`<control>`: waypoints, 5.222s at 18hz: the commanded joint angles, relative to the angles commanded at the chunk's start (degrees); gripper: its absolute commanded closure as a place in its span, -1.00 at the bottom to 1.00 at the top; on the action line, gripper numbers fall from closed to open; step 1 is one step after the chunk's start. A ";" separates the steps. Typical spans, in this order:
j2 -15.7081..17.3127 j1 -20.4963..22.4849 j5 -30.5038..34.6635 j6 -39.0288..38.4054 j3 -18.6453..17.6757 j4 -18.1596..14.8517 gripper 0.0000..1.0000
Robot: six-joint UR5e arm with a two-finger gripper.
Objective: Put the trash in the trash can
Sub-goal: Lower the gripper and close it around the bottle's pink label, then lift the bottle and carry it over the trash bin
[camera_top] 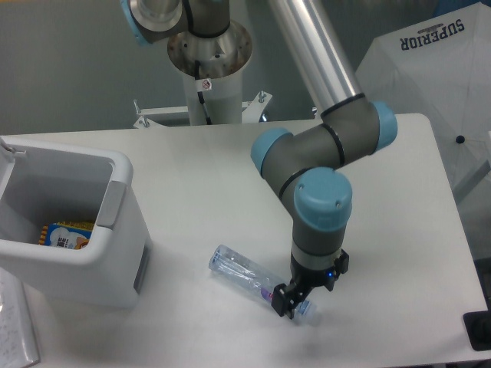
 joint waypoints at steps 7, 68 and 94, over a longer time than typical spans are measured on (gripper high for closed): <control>-0.88 -2.46 1.15 -4.92 -1.32 -0.88 -1.00; 7.11 -4.48 -14.13 12.46 18.89 10.63 0.34; 22.32 -20.30 -23.99 18.01 2.99 11.07 0.33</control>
